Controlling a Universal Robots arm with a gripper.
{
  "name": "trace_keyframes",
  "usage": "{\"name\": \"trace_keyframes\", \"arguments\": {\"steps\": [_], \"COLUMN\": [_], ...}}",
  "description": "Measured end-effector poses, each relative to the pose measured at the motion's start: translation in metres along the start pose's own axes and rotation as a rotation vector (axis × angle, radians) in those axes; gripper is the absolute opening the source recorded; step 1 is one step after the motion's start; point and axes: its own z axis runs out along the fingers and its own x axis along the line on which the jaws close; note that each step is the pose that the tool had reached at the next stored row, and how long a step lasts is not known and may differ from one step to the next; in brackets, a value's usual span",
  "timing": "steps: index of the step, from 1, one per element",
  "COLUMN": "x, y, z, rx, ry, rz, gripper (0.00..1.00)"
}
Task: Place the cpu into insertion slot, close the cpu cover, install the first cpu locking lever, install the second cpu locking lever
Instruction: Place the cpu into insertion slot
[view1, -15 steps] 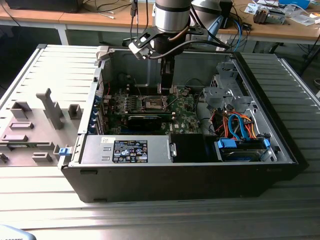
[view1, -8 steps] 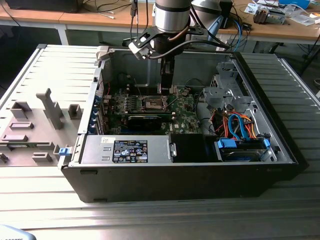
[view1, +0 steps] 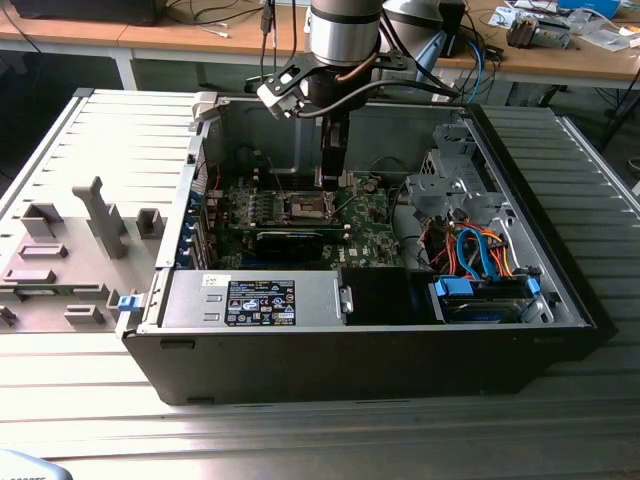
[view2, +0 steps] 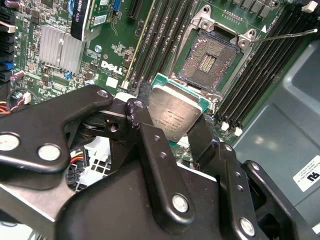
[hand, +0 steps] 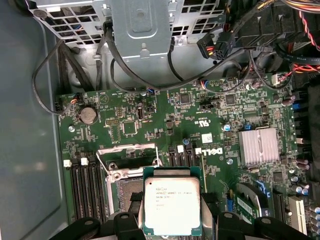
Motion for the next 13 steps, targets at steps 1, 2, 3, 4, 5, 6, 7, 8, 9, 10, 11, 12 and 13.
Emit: {"name": "trace_keyframes", "arguments": {"steps": [1,2,3,4,5,6,7,8,9,10,11,12,13], "x": [0.0000,0.0000,0.0000,0.0000,0.0000,0.0000,0.0000,0.0000,0.0000,0.0000,0.0000,0.0000,0.0000], "y": [0.0000,0.0000,0.0000,0.0000,0.0000,0.0000,0.0000,0.0000,0.0000,0.0000,0.0000,0.0000,0.0000], "z": [0.0000,0.0000,0.0000,0.0000,0.0000,0.0000,0.0000,0.0000,0.0000,0.0001,0.0001,0.0001,0.0001], "rx": [0.0001,0.0001,0.0002,0.0002,0.0002,0.0003,0.0003,0.0004,0.0004,0.0005,0.0006,0.0007,0.0007], "ry": [0.0000,0.0000,0.0000,-0.0001,-0.0001,-0.0001,-0.0002,-0.0001,-0.0002,-0.0002,-0.0003,-0.0003,-0.0003], "rz": [0.001,0.002,0.003,0.004,0.004,0.005,0.006,0.007,0.008,0.009,0.012,0.014,0.016], "gripper": [0.55,0.55,0.55,0.55,0.55,0.55,0.55,0.55,0.55,0.55,0.55,0.55,0.55]}}
